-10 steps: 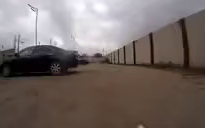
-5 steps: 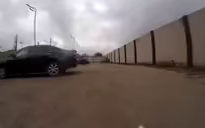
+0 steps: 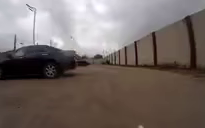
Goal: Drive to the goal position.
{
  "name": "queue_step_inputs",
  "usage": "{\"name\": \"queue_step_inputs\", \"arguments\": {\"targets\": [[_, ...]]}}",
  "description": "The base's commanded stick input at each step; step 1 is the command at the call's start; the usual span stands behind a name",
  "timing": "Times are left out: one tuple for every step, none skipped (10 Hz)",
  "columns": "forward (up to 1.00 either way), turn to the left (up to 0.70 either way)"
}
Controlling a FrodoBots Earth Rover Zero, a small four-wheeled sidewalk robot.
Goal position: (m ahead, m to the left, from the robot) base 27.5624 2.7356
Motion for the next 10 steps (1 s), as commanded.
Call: {"name": "queue_step_inputs", "arguments": {"targets": [[0.50,0.00],[0.50,0.00],[0.50,0.00],[0.50,0.00],[0.50,0.00],[0.50,0.00],[0.50,0.00],[0.50,0.00],[0.50,0.00],[0.50,0.00]]}}
